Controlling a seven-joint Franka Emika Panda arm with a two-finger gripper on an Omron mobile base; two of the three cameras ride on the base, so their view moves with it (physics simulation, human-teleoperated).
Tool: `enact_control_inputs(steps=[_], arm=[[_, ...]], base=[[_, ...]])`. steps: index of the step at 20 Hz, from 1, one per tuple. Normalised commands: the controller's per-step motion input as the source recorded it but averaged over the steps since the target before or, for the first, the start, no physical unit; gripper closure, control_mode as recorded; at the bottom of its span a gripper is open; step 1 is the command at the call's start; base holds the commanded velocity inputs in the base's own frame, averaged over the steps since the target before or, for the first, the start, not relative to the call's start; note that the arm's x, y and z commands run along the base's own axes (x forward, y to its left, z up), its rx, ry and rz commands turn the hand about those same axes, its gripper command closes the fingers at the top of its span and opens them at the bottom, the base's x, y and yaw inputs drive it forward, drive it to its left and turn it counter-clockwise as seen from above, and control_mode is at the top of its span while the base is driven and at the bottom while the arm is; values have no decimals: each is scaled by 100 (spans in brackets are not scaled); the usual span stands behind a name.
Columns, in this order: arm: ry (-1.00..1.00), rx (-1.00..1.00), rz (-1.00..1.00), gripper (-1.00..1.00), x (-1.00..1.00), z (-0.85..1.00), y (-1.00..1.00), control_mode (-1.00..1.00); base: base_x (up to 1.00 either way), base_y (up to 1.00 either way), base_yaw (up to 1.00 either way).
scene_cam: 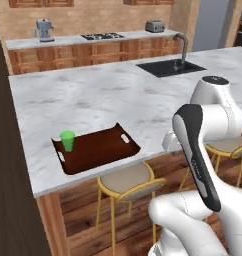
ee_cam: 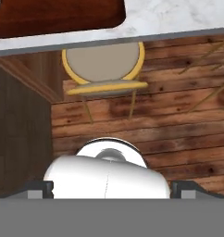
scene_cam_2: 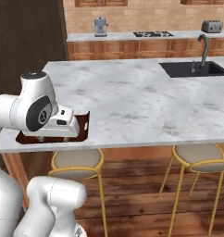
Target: There is a tray on the dining counter. Grab the cup, mug, and pitcher and place them on the tray. The pitcher may be placed next to the tray if it cannot fit the tray.
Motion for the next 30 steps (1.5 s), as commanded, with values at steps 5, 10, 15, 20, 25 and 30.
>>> enact_control_inputs(steps=[5,10,15,20,25,30], arm=[[0,0,0,-100,0,0,0,100],[0,0,0,-100,0,0,0,100],[0,0,0,-100,0,0,0,100],[0,0,0,-100,0,0,0,100],[0,0,0,-100,0,0,0,100],[0,0,0,-100,0,0,0,100]], base=[[-8,-20,-90],[0,-2,-97],[0,0,-92],[0,0,-89],[36,26,-63],[95,18,-15]])
